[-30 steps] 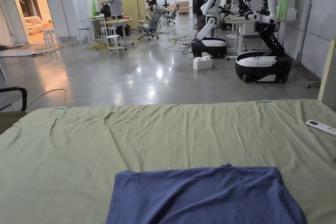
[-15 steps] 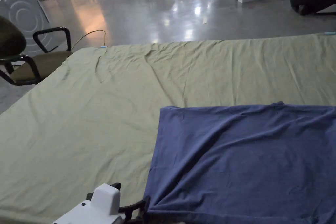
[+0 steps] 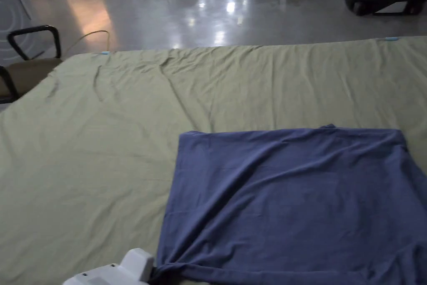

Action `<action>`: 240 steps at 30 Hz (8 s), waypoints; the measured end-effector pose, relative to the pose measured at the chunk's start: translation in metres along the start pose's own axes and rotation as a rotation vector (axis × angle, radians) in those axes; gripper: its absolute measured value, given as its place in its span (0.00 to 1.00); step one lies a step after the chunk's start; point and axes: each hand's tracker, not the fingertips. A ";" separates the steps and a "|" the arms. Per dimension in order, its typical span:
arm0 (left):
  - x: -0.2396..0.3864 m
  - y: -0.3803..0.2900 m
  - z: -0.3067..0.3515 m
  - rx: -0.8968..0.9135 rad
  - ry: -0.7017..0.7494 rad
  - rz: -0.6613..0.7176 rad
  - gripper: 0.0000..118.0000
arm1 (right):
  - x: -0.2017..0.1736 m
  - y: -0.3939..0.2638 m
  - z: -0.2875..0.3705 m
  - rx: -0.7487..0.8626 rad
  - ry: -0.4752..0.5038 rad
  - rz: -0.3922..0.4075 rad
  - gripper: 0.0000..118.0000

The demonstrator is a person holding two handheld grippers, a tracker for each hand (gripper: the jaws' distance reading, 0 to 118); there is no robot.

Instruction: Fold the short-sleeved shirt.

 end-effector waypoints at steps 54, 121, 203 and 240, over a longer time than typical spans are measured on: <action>-0.077 0.175 -0.058 0.155 0.133 0.239 0.77 | 0.060 0.078 -0.328 -0.220 -0.086 0.115 0.69; -0.042 0.108 -0.108 0.004 0.143 0.412 0.05 | 0.059 0.006 -0.257 -0.227 -0.134 -0.184 0.63; 0.051 0.084 0.202 0.559 0.163 0.345 0.00 | -0.052 0.036 0.012 0.159 0.143 0.089 0.00; -0.063 0.190 -0.159 -0.181 0.195 0.246 0.05 | 0.096 0.072 -0.394 -0.646 -0.087 0.020 0.66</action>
